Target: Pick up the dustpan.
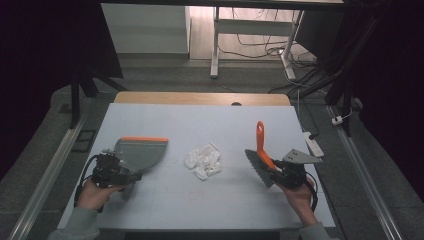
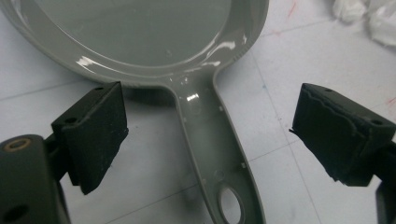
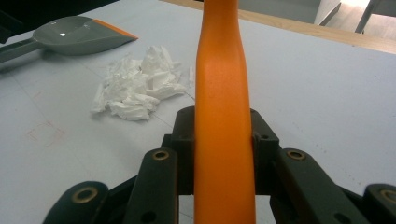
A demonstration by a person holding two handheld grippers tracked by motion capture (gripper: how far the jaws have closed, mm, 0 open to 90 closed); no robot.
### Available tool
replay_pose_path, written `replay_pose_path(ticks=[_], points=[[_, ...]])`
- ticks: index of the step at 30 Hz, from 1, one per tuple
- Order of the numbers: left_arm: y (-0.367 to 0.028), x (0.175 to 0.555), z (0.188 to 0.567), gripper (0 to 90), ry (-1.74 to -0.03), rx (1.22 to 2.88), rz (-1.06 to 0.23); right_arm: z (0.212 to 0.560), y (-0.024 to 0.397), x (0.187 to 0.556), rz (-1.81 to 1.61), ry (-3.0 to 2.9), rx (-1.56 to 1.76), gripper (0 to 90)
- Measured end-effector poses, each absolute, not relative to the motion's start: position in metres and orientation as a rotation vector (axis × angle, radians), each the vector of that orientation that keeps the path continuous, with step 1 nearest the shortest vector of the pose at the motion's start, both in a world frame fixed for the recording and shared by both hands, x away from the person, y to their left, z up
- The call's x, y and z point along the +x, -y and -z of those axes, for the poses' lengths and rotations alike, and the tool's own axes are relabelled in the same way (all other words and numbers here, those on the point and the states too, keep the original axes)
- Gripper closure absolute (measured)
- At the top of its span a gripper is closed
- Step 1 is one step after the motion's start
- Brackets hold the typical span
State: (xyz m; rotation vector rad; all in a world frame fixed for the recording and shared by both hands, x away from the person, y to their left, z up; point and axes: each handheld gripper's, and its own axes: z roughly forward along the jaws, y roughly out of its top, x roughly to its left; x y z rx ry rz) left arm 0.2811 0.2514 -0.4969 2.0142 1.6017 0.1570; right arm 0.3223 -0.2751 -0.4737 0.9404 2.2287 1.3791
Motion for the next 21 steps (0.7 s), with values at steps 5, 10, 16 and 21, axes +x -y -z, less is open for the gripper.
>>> replay_pose_path(ticks=[5,10,16,21], points=[[-0.25,0.285,0.506,12.5,-1.637,2.02,-0.135,0.474,0.274,0.322,-1.373,-2.233,0.937,69.3],[-0.248,0.288,0.515,14.0,-1.673,2.026,-0.121,0.475,0.273,0.322,-1.36,-2.237,0.931,69.3],[-0.247,0.291,0.522,17.6,-1.686,2.015,-0.14,0.475,0.272,0.322,-1.353,-2.239,0.93,69.3],[-0.248,0.291,0.523,23.1,-1.677,1.994,-0.137,0.476,0.272,0.322,-1.35,-2.24,0.932,69.3]])
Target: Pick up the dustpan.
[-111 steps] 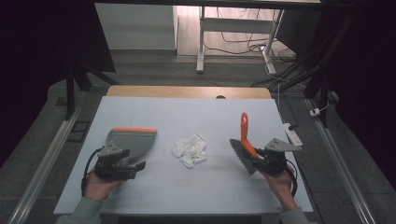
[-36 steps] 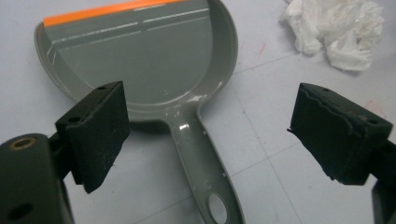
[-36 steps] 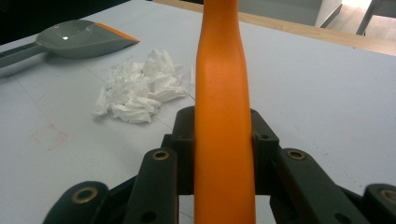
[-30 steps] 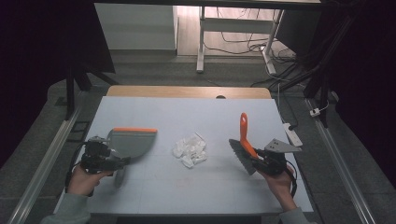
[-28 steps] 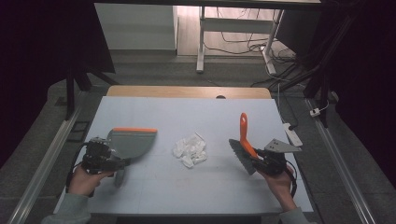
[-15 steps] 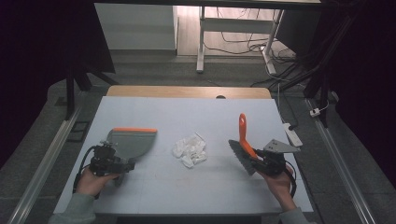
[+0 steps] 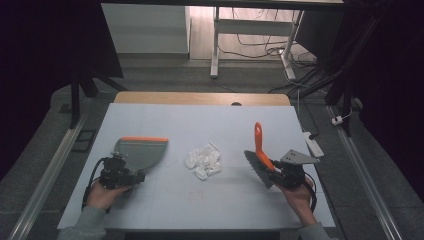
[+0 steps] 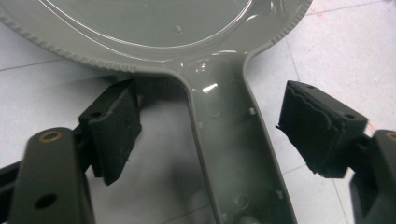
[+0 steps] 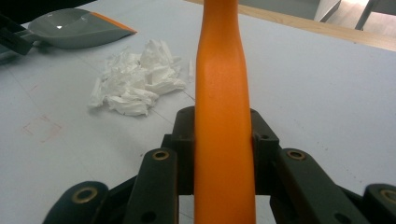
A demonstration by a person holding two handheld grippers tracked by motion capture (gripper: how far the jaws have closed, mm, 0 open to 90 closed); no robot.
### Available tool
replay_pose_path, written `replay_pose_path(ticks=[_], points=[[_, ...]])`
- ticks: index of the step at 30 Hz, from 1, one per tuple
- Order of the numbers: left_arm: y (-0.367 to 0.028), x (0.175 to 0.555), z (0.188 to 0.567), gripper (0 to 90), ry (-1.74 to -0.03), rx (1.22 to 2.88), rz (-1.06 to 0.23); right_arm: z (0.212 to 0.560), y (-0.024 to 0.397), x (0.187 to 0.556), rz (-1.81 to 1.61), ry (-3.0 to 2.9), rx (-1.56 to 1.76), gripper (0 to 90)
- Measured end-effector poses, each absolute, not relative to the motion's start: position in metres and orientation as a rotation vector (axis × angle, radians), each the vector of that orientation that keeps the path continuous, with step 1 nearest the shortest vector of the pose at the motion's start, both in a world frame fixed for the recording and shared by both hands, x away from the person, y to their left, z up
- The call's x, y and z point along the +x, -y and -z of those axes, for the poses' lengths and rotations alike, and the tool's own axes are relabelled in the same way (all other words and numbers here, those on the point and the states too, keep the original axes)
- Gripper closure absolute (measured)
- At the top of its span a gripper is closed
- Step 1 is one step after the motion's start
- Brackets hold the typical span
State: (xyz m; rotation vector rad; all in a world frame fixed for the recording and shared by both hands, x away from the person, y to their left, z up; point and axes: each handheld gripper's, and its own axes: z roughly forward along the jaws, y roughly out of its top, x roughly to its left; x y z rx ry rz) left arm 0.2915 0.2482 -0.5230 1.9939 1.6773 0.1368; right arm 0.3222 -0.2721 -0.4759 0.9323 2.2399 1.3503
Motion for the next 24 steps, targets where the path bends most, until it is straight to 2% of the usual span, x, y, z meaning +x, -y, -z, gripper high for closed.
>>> replay_pose_path(ticks=[9,14,20,21,24], points=[[-0.2486,0.2937,0.5268,30.9,-1.683,1.956,-0.136,0.4754,0.2721,0.322,-1.346,-2.238,0.931,69.3],[-0.2479,0.2934,0.5273,40.3,-1.677,1.942,-0.151,0.4754,0.272,0.3221,-1.344,-2.238,0.93,69.3],[-0.2477,0.293,0.528,45.8,-1.692,1.928,-0.177,0.4749,0.2721,0.322,-1.342,-2.239,0.928,69.3],[-0.2478,0.2929,0.528,51.6,-1.692,1.923,-0.176,0.4749,0.2722,0.3219,-1.342,-2.237,0.93,69.3],[-0.2486,0.2927,0.5281,56.6,-1.687,1.917,-0.175,0.475,0.2722,0.3219,-1.341,-2.237,0.93,69.3]])
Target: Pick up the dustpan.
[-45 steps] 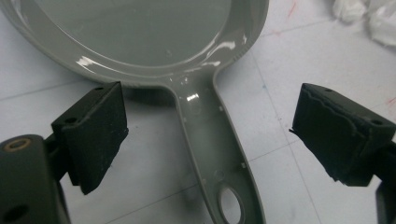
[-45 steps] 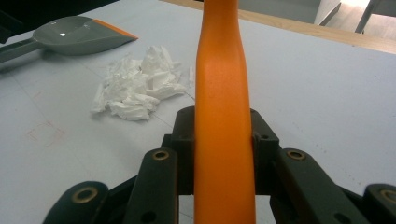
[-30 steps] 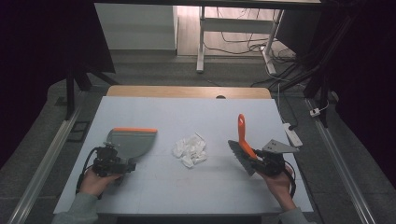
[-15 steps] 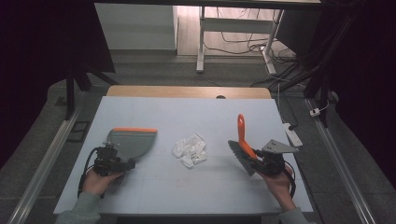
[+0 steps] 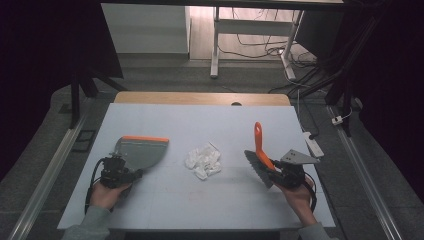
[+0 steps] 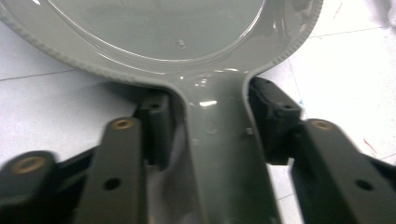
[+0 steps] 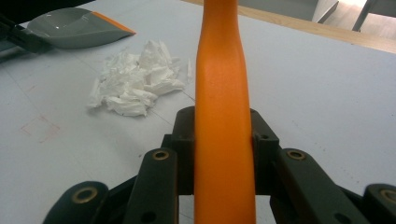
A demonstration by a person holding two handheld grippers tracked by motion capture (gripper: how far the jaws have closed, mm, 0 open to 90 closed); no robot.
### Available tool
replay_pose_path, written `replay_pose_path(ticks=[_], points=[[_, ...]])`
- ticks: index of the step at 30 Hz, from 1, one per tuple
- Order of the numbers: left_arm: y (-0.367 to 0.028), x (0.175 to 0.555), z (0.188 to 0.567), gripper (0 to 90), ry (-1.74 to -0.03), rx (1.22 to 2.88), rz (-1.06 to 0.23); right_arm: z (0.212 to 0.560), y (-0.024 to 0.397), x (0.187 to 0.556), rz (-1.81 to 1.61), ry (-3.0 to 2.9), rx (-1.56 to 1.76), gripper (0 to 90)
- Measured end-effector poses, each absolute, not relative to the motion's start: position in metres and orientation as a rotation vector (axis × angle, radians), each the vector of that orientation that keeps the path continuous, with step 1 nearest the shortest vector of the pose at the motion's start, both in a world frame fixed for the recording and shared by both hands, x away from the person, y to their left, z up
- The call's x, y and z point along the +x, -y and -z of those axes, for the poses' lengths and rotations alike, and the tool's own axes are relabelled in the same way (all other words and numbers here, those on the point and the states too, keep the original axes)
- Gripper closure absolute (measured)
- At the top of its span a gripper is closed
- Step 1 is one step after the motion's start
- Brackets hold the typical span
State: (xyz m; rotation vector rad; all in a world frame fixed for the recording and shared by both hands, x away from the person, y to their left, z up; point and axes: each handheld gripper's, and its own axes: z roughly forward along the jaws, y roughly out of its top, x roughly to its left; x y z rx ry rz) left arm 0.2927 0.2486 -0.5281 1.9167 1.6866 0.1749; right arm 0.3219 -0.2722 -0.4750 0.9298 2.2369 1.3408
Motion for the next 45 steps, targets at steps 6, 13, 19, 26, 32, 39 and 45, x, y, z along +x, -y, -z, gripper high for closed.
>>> replay_pose_path(ticks=[6,13,19,26,32,39,45], points=[[-0.253,0.292,0.528,60.4,-1.693,1.886,-0.182,0.475,0.273,0.322,-1.339,-2.238,0.93,69.3],[-0.256,0.291,0.528,60.9,-1.675,1.875,-0.199,0.475,0.273,0.322,-1.34,-2.236,0.93,69.3],[-0.257,0.29,0.527,61.2,-1.636,1.884,-0.216,0.474,0.273,0.322,-1.343,-2.224,0.931,69.3],[-0.263,0.289,0.525,61.2,-1.572,1.884,-0.23,0.473,0.274,0.321,-1.344,-2.219,0.933,69.3],[-0.269,0.288,0.522,61.2,-1.538,1.867,-0.24,0.472,0.27,0.32,-1.346,-2.217,0.928,69.3],[-0.273,0.285,0.517,61.2,-1.465,1.855,-0.249,0.471,0.269,0.319,-1.354,-2.21,0.923,69.3],[-0.277,0.282,0.51,61.2,-1.417,1.853,-0.272,0.471,0.27,0.319,-1.358,-2.211,0.922,69.3]])
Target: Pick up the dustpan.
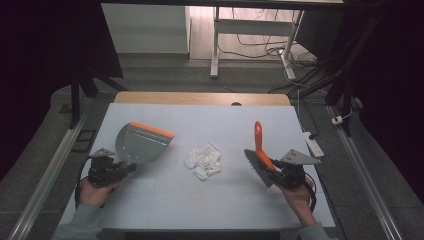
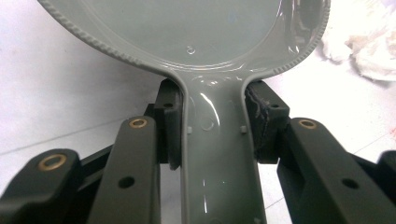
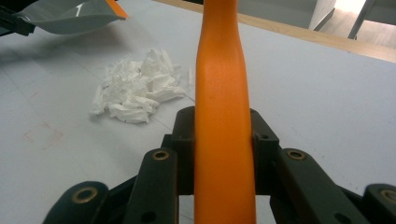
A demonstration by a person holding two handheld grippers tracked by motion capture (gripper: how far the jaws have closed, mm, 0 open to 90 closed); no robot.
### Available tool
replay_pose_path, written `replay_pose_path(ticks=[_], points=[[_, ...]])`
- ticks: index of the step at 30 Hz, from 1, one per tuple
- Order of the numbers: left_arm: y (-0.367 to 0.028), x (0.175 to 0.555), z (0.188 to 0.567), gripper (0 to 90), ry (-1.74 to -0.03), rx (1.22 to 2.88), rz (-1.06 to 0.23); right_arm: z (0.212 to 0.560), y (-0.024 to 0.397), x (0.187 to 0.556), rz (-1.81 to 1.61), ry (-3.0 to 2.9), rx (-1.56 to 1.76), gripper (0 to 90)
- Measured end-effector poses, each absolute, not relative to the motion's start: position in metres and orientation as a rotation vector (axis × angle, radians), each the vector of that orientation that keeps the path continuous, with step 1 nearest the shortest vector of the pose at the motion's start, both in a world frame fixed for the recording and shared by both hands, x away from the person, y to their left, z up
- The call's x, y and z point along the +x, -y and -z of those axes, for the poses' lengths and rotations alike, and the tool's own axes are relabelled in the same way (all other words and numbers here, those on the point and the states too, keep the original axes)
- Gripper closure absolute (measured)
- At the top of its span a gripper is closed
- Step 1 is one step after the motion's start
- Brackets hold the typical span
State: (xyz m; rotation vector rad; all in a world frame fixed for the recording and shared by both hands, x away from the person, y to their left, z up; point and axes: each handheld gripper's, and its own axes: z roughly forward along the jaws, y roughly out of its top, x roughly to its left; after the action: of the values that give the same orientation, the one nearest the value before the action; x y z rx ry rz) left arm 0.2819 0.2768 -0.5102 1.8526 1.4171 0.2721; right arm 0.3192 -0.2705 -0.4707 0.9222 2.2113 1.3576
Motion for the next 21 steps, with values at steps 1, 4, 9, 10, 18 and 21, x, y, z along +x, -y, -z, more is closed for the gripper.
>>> replay_pose_path(ticks=[1,4,9,10,18,21], points=[[-0.278,0.281,0.509,61.2,-1.411,1.852,-0.277,0.471,0.271,0.319,-1.36,-2.211,0.923,69.3],[-0.28,0.28,0.508,61.2,-1.397,1.848,-0.281,0.47,0.272,0.32,-1.364,-2.208,0.925,69.3],[-0.284,0.278,0.503,61.1,-1.368,1.847,-0.291,0.47,0.27,0.32,-1.367,-2.213,0.918,69.3],[-0.285,0.278,0.502,61.2,-1.362,1.853,-0.288,0.471,0.27,0.32,-1.364,-2.213,0.916,69.3],[-0.285,0.272,0.49,61.1,-1.306,1.875,-0.303,0.47,0.271,0.319,-1.373,-2.201,0.915,69.3],[-0.286,0.27,0.487,61.2,-1.278,1.88,-0.305,0.469,0.271,0.319,-1.37,-2.203,0.915,69.3]])
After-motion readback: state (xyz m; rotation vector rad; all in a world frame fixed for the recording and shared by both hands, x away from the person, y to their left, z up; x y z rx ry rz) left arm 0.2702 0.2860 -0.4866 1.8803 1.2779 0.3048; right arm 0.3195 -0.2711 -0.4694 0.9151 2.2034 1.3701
